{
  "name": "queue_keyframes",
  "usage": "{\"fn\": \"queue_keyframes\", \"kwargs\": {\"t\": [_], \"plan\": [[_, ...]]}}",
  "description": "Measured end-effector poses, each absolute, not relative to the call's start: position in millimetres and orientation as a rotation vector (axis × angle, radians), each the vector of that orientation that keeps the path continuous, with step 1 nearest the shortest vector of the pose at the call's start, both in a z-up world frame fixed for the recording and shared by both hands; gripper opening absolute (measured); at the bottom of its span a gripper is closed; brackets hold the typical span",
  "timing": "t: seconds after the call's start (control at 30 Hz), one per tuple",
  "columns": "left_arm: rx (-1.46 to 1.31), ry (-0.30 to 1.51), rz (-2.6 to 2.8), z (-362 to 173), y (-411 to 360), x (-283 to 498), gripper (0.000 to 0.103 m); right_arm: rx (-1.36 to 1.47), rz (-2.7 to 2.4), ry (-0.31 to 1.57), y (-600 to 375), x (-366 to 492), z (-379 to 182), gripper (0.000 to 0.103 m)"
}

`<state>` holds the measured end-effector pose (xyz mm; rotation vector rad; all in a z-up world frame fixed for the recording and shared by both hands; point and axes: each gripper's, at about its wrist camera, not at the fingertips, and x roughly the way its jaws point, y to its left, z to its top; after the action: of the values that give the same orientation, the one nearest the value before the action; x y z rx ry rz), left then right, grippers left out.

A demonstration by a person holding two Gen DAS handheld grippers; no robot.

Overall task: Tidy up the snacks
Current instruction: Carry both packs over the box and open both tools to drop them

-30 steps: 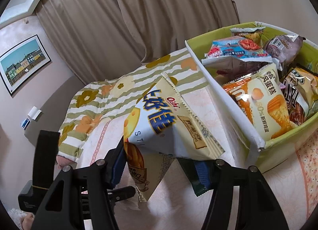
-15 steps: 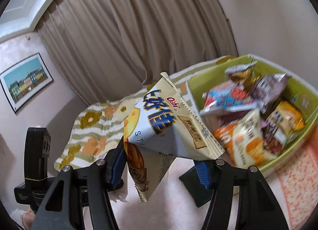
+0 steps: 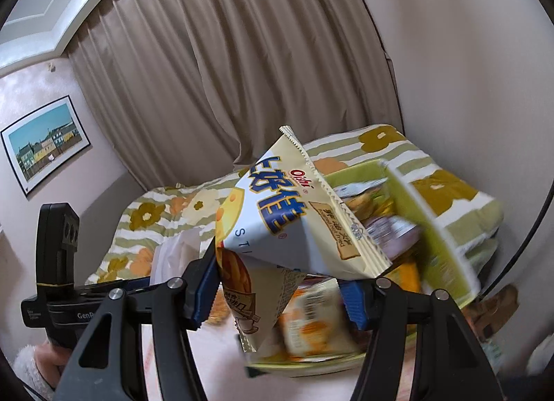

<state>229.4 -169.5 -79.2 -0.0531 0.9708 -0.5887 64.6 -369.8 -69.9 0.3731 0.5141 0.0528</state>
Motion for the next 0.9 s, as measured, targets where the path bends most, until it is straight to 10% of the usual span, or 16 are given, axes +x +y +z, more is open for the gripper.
{"fn": "queue_keyframes", "kwargs": {"t": [0.33, 0.43, 0.9], "plan": [[0.021, 1.030, -0.535, -110, -269, 229, 0.065, 0.302, 0.100, 0.605, -439, 85, -81, 0.057], [0.041, 1.015, -0.521, -108, -278, 226, 0.103, 0.291, 0.118, 0.626, -443, 89, -84, 0.057], [-0.002, 1.014, -0.420, -100, -237, 233, 0.102, 0.331, 0.183, 0.754, -448, 115, -92, 0.057]]}}
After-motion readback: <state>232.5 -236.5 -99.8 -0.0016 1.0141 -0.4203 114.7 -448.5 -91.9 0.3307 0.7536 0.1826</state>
